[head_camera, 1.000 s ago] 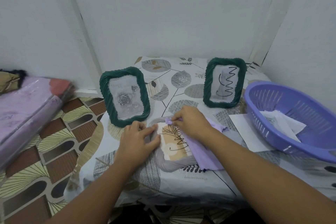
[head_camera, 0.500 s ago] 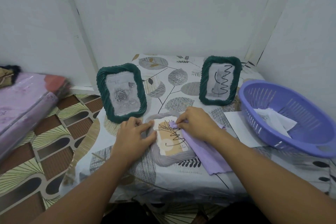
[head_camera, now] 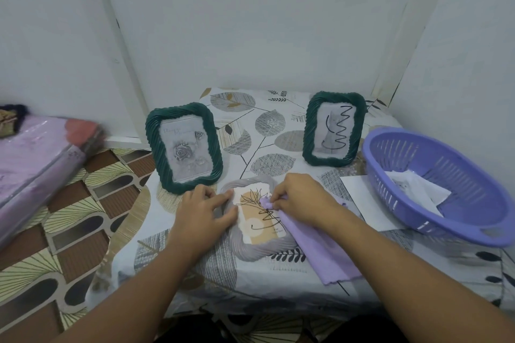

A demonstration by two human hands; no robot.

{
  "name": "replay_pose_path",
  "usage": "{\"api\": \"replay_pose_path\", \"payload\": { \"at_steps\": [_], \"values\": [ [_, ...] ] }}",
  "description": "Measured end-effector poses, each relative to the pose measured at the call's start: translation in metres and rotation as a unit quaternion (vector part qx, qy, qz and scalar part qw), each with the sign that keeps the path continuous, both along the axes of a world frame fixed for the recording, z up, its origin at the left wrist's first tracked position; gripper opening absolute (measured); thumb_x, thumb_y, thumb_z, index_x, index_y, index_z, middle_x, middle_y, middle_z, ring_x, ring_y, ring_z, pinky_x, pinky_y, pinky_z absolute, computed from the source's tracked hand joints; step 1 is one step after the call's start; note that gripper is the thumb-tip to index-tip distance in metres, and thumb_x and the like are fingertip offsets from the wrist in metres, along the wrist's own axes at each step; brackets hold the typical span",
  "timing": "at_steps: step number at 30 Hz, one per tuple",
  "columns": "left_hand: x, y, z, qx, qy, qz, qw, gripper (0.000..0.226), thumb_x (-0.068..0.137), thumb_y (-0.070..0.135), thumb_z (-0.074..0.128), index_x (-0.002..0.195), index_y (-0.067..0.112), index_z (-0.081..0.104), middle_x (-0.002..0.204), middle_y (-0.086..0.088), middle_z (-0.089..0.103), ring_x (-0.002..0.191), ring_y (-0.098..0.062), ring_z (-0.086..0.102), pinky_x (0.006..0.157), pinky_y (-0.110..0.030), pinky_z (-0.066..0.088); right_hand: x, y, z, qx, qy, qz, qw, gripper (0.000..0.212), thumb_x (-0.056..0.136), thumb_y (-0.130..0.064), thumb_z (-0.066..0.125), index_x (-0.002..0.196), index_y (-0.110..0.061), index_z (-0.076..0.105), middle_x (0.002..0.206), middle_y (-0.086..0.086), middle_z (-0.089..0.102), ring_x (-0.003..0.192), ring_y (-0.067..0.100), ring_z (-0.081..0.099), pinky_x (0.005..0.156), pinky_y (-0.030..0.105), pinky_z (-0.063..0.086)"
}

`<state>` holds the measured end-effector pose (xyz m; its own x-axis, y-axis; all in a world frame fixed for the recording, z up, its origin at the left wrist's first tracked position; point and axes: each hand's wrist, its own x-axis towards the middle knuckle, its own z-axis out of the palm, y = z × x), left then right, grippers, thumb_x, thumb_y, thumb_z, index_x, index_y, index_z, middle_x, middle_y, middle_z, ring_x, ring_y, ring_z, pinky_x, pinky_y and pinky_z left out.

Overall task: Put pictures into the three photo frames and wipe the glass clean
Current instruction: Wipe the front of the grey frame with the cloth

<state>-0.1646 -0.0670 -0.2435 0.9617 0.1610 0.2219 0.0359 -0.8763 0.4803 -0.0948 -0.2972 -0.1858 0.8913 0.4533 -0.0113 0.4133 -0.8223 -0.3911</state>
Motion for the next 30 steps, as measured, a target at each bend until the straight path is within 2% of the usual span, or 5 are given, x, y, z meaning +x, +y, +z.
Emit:
{"api": "replay_pose_path", "payload": {
  "at_steps": [5,9,20,26,30],
  "values": [
    [0.001,0.000,-0.001,0.004,-0.004,-0.001,1.000,0.057,0.086,0.067,0.050,0.135,0.041,0.062,0.104,0.011,0.043,0.098,-0.014,0.037,0.093,-0.033,0.039,0.003,0.017,0.003,-0.015,-0.019,-0.042,0.999,0.011,0.090,-0.027,0.072,0.095,-0.025,0.081,0.098,0.001,0.075,0.091,0.024,0.068,0.077,0.029,0.052],
    [0.000,0.000,0.000,0.001,-0.003,-0.003,1.000,0.071,0.078,0.075,0.035,0.136,0.042,0.061,0.103,0.013,0.042,0.097,-0.013,0.036,0.091,-0.032,0.039,0.001,0.012,-0.001,-0.047,-0.008,-0.032,0.998,0.009,0.088,-0.022,0.073,0.088,-0.020,0.081,0.093,0.001,0.075,0.087,0.023,0.069,0.078,0.036,0.058],
    [0.001,0.000,-0.001,0.001,-0.003,0.003,1.000,0.070,0.077,0.075,0.035,0.134,0.044,0.062,0.104,0.012,0.043,0.097,-0.014,0.037,0.093,-0.034,0.040,-0.008,0.006,0.002,-0.035,0.003,-0.026,0.999,0.011,0.089,-0.023,0.072,0.091,-0.022,0.082,0.095,0.000,0.074,0.090,0.021,0.066,0.078,0.033,0.055],
    [0.002,0.000,-0.004,0.007,-0.013,0.001,1.000,0.047,0.090,0.059,0.057,0.134,0.043,0.062,0.104,0.011,0.043,0.097,-0.014,0.036,0.092,-0.034,0.040,-0.001,0.014,0.005,0.010,0.006,-0.049,0.999,0.013,0.091,-0.029,0.074,0.099,-0.023,0.081,0.101,-0.001,0.075,0.095,0.021,0.067,0.084,0.031,0.054],
    [0.001,0.000,-0.004,0.000,-0.011,-0.001,1.000,0.055,0.086,0.067,0.048,0.135,0.045,0.061,0.102,0.013,0.042,0.097,-0.013,0.036,0.091,-0.033,0.039,-0.004,0.007,-0.001,-0.012,0.006,-0.032,0.999,0.011,0.091,-0.028,0.073,0.097,-0.024,0.082,0.097,-0.001,0.073,0.090,0.019,0.066,0.075,0.029,0.050]
  ]
}}
